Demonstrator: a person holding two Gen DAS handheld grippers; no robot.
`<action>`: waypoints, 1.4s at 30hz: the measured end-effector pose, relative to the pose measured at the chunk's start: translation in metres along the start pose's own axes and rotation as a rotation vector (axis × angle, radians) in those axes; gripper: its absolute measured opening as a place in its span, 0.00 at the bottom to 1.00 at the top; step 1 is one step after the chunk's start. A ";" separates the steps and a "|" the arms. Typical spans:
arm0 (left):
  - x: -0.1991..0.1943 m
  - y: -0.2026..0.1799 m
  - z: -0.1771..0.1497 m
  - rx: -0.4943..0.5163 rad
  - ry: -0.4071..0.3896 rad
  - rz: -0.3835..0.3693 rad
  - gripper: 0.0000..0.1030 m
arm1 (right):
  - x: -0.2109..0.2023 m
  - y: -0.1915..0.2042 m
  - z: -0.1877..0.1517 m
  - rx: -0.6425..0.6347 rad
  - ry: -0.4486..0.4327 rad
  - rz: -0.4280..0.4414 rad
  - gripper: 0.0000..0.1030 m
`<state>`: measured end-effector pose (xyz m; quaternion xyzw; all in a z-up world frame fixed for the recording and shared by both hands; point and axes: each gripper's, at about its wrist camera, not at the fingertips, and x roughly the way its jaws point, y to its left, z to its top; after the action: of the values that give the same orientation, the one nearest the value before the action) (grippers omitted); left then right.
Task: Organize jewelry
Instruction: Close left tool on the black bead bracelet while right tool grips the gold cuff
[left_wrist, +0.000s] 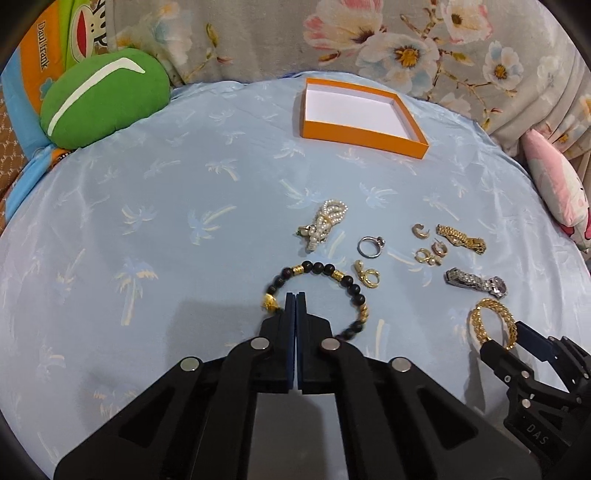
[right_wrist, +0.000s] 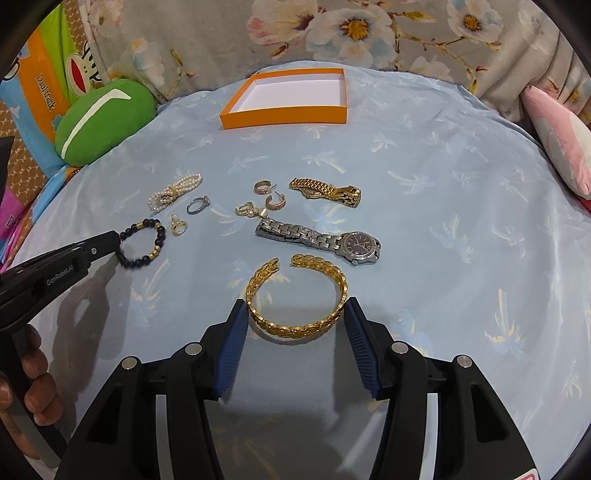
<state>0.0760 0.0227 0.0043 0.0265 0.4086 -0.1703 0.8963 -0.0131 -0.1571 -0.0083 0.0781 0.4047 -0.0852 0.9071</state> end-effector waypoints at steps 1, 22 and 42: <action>0.000 0.000 0.000 0.000 0.002 0.000 0.00 | -0.001 0.001 0.000 -0.003 -0.002 -0.001 0.51; 0.017 0.003 0.010 0.002 -0.003 0.066 0.16 | -0.001 0.000 0.001 -0.002 -0.004 0.011 0.51; 0.001 -0.008 0.006 0.038 -0.013 -0.030 0.07 | -0.008 -0.002 0.007 0.010 -0.025 0.026 0.50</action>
<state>0.0783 0.0135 0.0089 0.0360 0.3996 -0.1915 0.8957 -0.0137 -0.1593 0.0020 0.0868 0.3921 -0.0766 0.9126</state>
